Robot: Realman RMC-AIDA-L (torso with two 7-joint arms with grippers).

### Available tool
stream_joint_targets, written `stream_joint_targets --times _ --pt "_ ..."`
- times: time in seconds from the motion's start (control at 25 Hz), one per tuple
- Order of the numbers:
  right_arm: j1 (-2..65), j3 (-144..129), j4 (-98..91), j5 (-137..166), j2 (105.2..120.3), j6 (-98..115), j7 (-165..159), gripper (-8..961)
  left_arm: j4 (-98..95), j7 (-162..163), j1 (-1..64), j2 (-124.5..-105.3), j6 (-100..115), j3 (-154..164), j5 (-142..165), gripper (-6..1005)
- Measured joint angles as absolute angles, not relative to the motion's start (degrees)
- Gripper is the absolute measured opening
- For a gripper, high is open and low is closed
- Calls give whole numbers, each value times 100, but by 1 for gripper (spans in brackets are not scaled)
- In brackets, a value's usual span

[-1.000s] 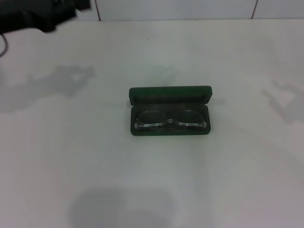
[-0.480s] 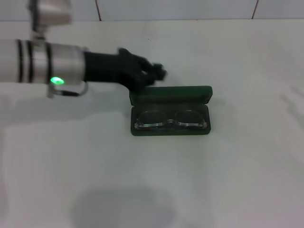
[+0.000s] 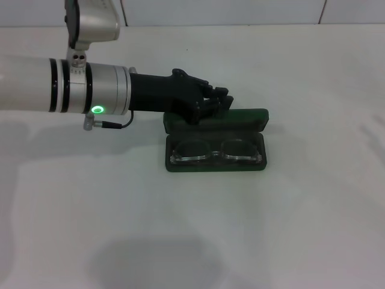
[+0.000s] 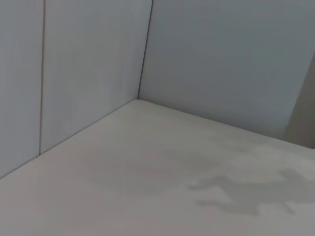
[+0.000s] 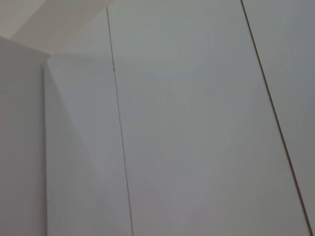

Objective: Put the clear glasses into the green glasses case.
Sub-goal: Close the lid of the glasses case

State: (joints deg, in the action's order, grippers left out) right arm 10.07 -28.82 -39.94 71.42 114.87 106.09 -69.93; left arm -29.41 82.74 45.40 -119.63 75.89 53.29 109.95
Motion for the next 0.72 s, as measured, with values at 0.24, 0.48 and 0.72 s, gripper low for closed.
stream_joint_targets --times 0.24,0.48,0.72 --pt "1010 -2894 -3911 7350 11487 10656 -6989 355 -2922 8239 4527 -11969 7529 5399 10836 180" --pt "1018 -2882 -3694 7396 11487 10664 -6838 355 -2751 8196 4551 -11980 7106 5408 10601 221" --pt "996 -2882 -3576 7396 11482 10663 -6780 356 -2523 8198 4648 -11990 6859 5676 10542 262"
